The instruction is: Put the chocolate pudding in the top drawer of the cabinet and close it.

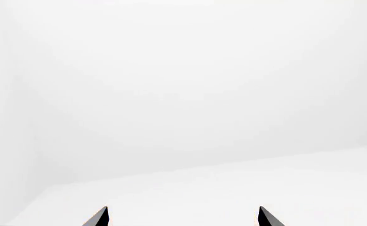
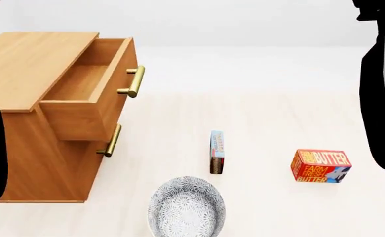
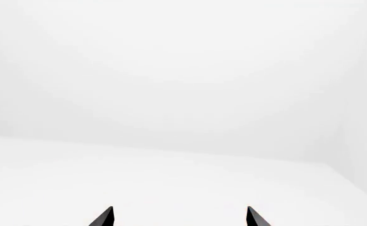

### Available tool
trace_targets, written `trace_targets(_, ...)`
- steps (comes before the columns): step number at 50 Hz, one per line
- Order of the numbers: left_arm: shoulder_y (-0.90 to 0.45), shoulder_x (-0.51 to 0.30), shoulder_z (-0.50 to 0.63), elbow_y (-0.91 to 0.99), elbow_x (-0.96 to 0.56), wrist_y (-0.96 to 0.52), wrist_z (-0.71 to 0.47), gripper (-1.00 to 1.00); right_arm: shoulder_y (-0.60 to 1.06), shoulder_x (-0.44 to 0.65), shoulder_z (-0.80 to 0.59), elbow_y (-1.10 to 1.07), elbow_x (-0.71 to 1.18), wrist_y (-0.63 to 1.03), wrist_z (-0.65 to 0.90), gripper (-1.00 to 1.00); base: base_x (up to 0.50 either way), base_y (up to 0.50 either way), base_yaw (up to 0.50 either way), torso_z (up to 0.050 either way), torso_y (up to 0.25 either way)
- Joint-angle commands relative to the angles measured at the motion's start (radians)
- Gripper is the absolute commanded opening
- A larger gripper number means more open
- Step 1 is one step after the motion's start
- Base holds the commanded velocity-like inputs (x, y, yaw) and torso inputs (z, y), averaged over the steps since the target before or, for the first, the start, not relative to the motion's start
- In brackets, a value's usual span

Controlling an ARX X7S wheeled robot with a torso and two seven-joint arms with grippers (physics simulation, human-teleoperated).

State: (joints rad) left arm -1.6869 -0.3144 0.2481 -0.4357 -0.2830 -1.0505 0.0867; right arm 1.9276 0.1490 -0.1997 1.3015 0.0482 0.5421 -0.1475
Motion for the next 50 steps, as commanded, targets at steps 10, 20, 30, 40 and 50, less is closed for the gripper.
trace_targets(10,-0.189,0.056,0.103,-0.388,0.012,0.033,0.15,1.0,-0.016,-0.001,0.004,0.0,0.0,0.009,-0.006,1.0,0.0,0.0,0.0,0.0,0.0)
trace_targets(20,-0.199,0.095,0.145,-0.487,0.016,0.082,0.218,1.0,-0.027,0.005,0.004,-0.011,0.0,0.015,-0.012,1.0,0.0,0.0,0.0,0.0,0.0)
trace_targets(30,-0.245,0.135,0.178,-0.643,0.045,0.146,0.229,1.0,-0.039,0.008,0.004,-0.02,0.001,0.017,-0.014,1.0,0.0,0.0,0.0,0.0,-0.051)
trace_targets(40,-0.259,0.157,0.192,-0.745,0.059,0.183,0.237,1.0,-0.047,0.007,0.003,-0.011,0.001,0.007,-0.013,1.0,0.0,0.0,0.0,0.0,-0.151)
trace_targets(50,-0.239,0.172,0.194,-0.794,0.056,0.17,0.24,1.0,-0.061,0.009,0.001,-0.015,0.0,0.008,-0.015,1.0,0.0,0.0,0.0,0.0,0.0)
